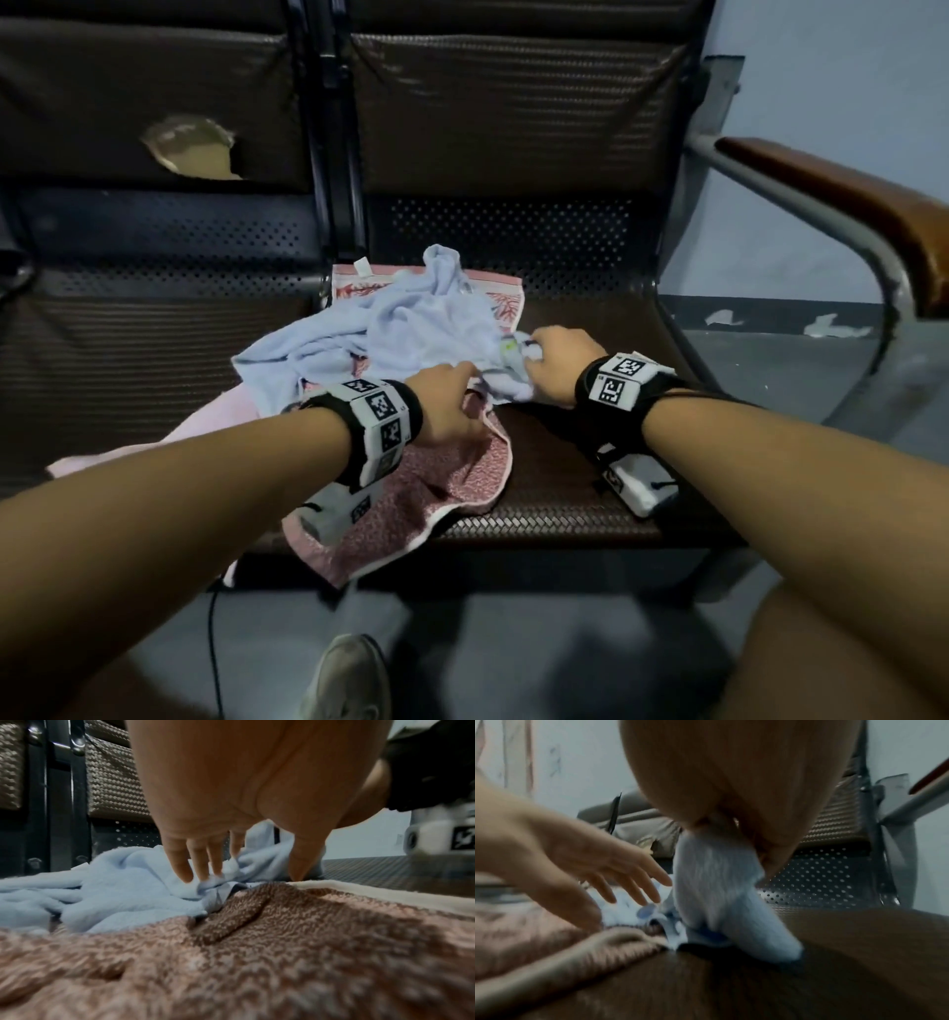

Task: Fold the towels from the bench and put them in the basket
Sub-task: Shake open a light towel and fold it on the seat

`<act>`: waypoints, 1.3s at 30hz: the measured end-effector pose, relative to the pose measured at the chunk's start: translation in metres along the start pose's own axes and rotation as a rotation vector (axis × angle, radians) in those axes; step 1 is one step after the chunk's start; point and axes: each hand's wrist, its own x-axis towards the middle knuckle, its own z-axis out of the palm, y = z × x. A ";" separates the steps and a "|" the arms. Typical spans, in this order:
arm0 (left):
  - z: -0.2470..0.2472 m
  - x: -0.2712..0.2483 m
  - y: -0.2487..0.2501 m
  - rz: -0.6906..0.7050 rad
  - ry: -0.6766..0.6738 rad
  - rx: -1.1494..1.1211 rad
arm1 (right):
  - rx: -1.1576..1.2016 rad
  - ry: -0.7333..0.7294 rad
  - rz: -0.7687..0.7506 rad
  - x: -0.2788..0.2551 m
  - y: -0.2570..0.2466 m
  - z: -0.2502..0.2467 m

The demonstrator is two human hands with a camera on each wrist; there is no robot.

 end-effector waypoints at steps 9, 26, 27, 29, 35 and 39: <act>-0.023 0.030 0.018 0.039 0.263 0.112 | 0.719 0.466 0.010 -0.038 0.017 -0.065; -0.043 0.030 0.071 0.214 0.294 -0.118 | 0.338 0.456 -0.037 -0.065 0.067 -0.071; -0.041 0.030 0.062 0.166 0.267 -0.041 | 0.367 0.498 -0.021 -0.065 0.071 -0.075; -0.039 0.028 0.048 0.087 0.243 0.006 | 0.398 0.501 0.026 -0.064 0.080 -0.080; -0.048 0.021 0.056 0.140 0.472 -0.324 | 0.180 0.282 -0.002 -0.070 0.092 -0.068; -0.048 0.018 0.082 0.155 0.576 -0.421 | 0.177 0.272 -0.065 -0.071 0.078 -0.068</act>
